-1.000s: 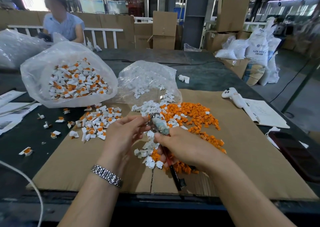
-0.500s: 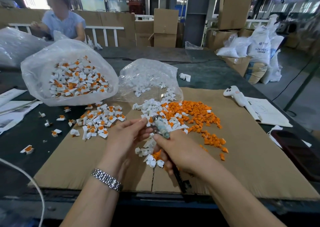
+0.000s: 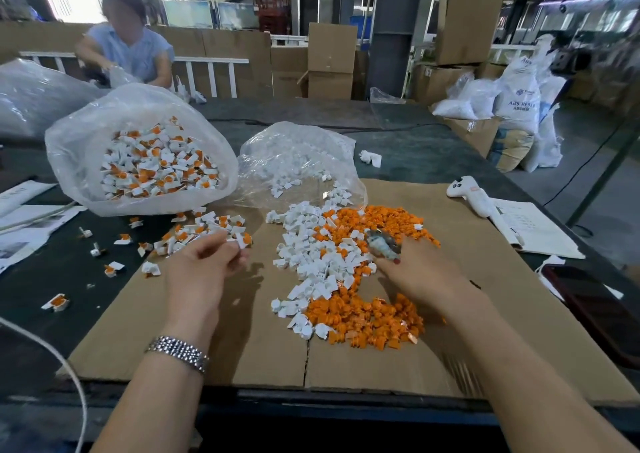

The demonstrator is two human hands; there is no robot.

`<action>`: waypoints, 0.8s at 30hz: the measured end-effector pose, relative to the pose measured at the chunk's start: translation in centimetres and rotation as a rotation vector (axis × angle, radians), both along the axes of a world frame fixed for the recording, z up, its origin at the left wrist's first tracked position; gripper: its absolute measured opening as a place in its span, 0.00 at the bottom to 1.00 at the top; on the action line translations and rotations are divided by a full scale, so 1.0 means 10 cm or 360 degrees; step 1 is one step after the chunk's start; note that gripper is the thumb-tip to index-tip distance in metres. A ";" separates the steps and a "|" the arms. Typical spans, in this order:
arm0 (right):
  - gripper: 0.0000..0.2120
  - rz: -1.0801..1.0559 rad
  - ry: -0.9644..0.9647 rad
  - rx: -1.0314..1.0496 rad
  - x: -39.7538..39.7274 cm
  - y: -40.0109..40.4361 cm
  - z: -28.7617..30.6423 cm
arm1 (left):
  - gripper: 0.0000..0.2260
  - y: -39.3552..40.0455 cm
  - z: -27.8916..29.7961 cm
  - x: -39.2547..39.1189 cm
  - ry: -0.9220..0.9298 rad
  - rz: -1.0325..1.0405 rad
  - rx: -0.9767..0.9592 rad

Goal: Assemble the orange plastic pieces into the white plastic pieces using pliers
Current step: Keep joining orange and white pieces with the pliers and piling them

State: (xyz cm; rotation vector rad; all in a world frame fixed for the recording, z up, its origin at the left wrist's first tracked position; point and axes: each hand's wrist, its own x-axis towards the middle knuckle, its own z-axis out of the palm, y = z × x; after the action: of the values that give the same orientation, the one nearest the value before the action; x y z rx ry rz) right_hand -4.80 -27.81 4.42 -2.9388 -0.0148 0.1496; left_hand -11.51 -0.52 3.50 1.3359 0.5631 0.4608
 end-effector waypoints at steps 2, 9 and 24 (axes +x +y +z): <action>0.30 -0.0039 -0.0047 -0.0115 0.05 -0.03 -0.13 | 0.12 0.04 -0.01 -0.02 0.0055 -0.0009 0.0213; 0.33 0.0003 -0.0254 -0.0340 0.17 -0.01 -0.33 | 0.10 0.03 -0.03 -0.12 0.0448 -0.1011 0.1022; 0.13 0.0344 -0.0207 0.0334 -0.05 0.22 -0.10 | 0.08 -0.19 -0.21 0.05 0.0279 -0.0729 0.1072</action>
State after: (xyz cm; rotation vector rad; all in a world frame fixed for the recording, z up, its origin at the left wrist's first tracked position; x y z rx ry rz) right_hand -5.33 -25.57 3.47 -2.7250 -0.3459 -0.0120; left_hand -10.97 -2.38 1.38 2.1018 0.2235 0.1500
